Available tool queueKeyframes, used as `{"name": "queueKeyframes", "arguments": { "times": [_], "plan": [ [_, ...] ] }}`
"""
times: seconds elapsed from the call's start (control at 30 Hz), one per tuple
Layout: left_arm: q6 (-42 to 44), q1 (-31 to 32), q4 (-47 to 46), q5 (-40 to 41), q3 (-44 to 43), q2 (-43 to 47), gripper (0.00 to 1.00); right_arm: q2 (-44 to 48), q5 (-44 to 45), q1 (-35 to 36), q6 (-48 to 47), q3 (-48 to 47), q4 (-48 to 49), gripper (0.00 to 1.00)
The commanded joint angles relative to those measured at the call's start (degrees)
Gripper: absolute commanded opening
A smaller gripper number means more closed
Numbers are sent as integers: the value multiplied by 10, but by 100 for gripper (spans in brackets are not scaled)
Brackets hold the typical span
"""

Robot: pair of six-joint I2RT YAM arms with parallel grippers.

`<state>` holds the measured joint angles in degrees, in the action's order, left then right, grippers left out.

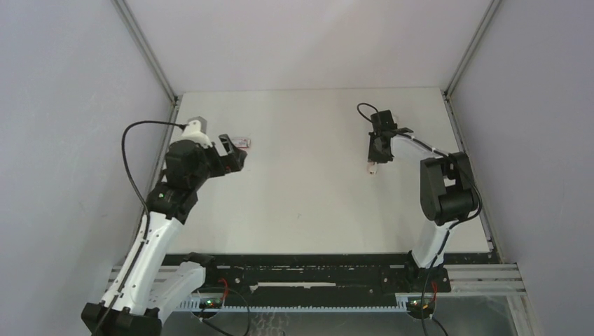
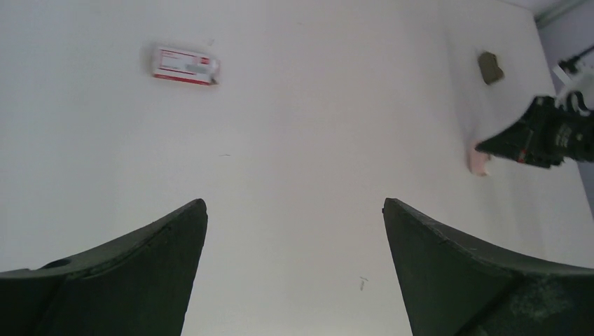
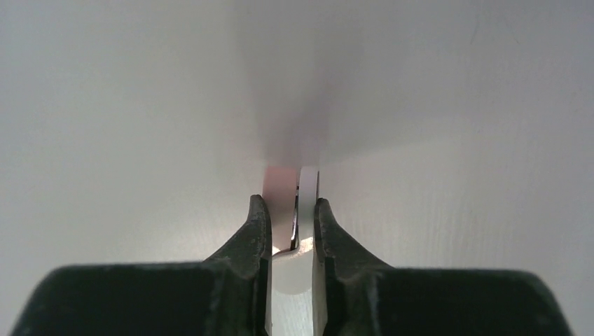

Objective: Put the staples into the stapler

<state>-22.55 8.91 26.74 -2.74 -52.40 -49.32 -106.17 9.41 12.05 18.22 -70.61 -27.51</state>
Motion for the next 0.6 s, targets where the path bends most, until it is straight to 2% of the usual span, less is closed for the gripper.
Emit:
{"name": "queueKeyframes", "arguments": {
  "times": [0.0, 0.13, 0.3, 0.4, 0.57],
  "plan": [
    [-46, 100, -91, 39, 50, 10, 100, 97, -50, 15, 22, 21, 12, 0],
    [-65, 207, -216, 74, 108, 1, 100, 182, -99, 38, 56, 68, 32, 0],
    [-76, 327, -337, 99, 128, -54, 99, 308, -100, 108, 132, 140, 71, 0],
    [-88, 370, -375, 96, 129, -89, 99, 364, -106, 142, 177, 180, 117, 0],
    [-138, 378, -444, 41, 141, -135, 99, 399, -120, 187, 226, 200, 168, 0]
  ]
}}
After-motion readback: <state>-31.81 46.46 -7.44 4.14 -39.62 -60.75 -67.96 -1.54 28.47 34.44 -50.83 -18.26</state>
